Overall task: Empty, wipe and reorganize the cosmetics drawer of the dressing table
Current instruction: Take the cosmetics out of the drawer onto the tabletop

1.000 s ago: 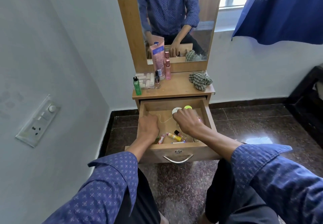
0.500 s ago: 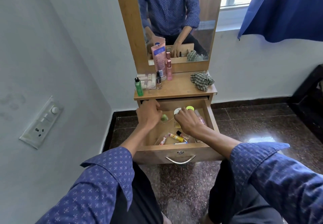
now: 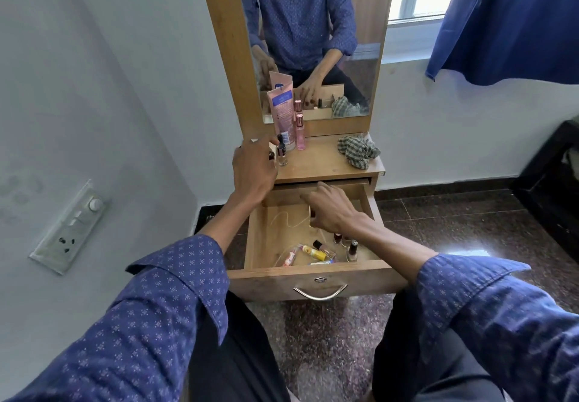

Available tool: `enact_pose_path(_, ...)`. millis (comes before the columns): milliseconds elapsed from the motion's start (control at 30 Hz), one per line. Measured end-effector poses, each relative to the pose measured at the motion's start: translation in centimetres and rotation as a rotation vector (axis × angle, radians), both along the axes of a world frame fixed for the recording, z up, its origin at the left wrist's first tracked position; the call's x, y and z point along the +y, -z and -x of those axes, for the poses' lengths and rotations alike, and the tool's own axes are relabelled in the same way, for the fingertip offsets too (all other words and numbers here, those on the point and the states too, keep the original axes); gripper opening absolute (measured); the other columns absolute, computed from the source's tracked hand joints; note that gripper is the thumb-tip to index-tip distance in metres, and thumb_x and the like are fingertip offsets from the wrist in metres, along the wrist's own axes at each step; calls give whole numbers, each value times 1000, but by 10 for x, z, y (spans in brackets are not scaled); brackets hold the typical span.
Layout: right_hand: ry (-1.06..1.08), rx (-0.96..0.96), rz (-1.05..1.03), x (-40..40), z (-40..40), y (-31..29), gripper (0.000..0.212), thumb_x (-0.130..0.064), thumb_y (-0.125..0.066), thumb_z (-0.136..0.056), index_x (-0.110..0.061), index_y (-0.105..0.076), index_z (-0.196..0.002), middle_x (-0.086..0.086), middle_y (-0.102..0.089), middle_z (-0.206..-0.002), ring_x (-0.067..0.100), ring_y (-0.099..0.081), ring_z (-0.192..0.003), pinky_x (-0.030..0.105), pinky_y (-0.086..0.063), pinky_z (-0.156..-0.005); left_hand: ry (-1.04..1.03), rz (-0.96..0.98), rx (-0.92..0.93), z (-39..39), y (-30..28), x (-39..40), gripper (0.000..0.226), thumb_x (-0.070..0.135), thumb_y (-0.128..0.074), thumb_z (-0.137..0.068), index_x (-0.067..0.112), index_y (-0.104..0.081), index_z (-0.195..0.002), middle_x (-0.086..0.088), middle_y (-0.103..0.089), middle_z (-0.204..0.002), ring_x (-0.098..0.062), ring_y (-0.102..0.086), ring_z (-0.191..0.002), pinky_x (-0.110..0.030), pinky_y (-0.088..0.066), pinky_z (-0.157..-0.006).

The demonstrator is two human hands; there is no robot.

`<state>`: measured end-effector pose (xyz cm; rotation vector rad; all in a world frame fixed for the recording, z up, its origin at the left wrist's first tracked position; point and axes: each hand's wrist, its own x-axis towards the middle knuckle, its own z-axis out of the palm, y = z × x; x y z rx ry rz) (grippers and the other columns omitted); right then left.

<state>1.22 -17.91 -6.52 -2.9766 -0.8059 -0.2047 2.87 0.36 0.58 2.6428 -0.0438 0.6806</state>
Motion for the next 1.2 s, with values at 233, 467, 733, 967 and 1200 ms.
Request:
enact_pose_path(233,-22,23,-457,9,-21,-53,28,-26,-80,-80,-26,-61,-101,-5,-65,-97,16,-57,-90,27,-37,-61,-3,-36,10,-22,-1,15,37,7,-75,-88,31,-68,-115,0,-72,-111,-23,-49,-122,-37,-22,-89)
enact_pose_path(467,-33,-48,-620,29,-47,-83,29,-18,-80,-84,-23,-61,-106,-6,-67,-101,8,-59,-87,21,-41,-62,-36,-39,26,-29,6,22,31,10,-75,-90,31,-69,-113,2,-73,-107,-24,-49,-120,-44,-28,-91)
enact_pose_path(733,9,6,-589,50,-69,-79,27,-11,-80,-84,-18,-62,-104,-1,-67,-95,19,-63,-87,38,-54,-73,-44,17,21,-30,7,24,26,10,-74,-91,28,-71,-110,3,-75,-105,-25,-49,-122,-46,-29,-95)
enact_pose_path(967,14,-9,-577,57,-79,-70,31,-9,-84,-80,-18,-63,-100,-1,-68,-91,20,-64,-85,41,-56,-73,-30,59,-32,-29,11,25,30,9,-74,-89,30,-71,-110,9,-76,-103,-21,-49,-119,-40,-23,-88)
enact_pose_path(1200,5,21,-600,55,-80,-66,28,-1,-80,-81,-18,-65,-97,-5,-71,-84,11,-66,-75,30,-55,-69,-48,76,-14,-29,12,27,32,11,-75,-90,28,-70,-117,7,-75,-109,-23,-49,-124,-41,-24,-90)
